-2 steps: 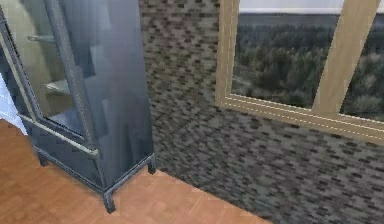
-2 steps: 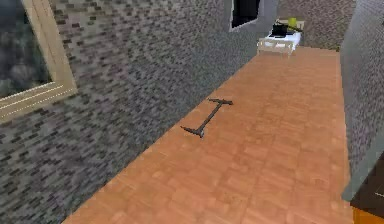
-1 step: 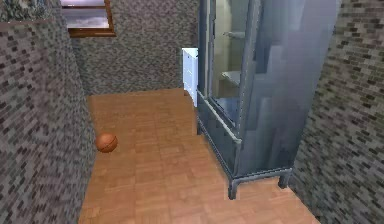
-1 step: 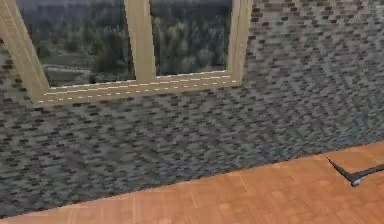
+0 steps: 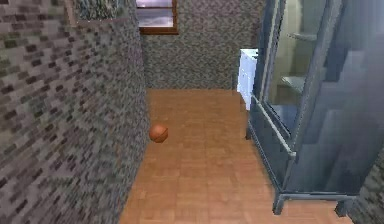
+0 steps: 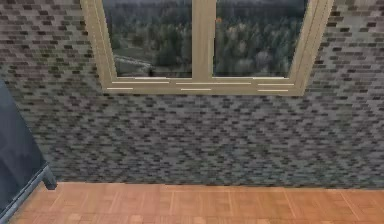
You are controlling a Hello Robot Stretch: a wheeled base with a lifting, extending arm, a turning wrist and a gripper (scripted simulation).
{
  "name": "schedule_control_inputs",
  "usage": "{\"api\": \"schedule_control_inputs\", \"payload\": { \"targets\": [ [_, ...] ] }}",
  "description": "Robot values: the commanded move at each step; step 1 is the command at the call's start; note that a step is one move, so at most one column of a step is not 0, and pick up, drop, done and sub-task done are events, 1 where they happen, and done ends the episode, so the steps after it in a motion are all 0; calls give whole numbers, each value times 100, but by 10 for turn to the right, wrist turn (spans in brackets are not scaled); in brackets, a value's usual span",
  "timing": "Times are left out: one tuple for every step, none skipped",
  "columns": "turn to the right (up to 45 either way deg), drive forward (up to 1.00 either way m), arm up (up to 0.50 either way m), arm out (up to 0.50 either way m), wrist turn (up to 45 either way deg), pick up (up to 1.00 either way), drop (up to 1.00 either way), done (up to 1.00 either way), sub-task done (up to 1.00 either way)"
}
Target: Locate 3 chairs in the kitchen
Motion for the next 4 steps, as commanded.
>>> {"api": "schedule_control_inputs", "payload": {
  "targets": [
    [0,100,0,0,0,0,0,0,0],
    [0,100,0,0,0,0,0,0,0],
    [-60,0,0,0,0,0,0,0,0],
    [0,40,0,0,0,0,0,0,0]
  ]
}}
